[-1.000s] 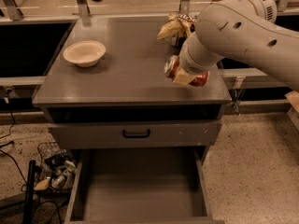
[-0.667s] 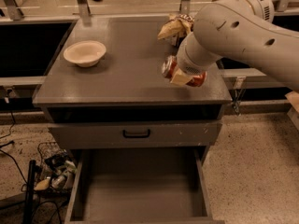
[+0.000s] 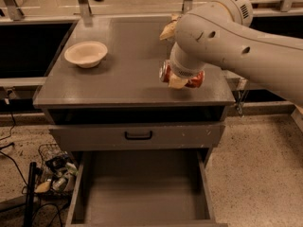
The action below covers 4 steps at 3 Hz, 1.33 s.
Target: Pick coke can from middle drawer and place on counter
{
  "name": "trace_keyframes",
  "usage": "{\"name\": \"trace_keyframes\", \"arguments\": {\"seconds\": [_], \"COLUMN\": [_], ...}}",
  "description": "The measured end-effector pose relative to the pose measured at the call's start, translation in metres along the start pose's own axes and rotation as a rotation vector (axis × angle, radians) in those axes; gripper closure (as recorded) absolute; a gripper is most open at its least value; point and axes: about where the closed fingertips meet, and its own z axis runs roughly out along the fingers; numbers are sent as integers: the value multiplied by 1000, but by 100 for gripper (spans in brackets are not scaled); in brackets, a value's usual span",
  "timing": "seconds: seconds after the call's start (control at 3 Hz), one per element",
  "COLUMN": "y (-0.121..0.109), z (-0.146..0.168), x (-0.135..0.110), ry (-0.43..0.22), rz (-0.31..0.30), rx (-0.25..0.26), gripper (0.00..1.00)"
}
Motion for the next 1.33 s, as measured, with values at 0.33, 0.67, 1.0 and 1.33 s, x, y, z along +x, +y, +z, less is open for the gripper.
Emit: {"name": "trace_keyframes", "arguments": {"seconds": [0.33,0.67,1.0,1.33], "y": [0,2,2,5], "z": [0,2,2,3], "x": [0,-9,-9,-11], "ry": [0,34,34,56], "rz": [-1,-37,-37,-59], "rx": [1,2,2,-1], "gripper": [100,100,100,100]}}
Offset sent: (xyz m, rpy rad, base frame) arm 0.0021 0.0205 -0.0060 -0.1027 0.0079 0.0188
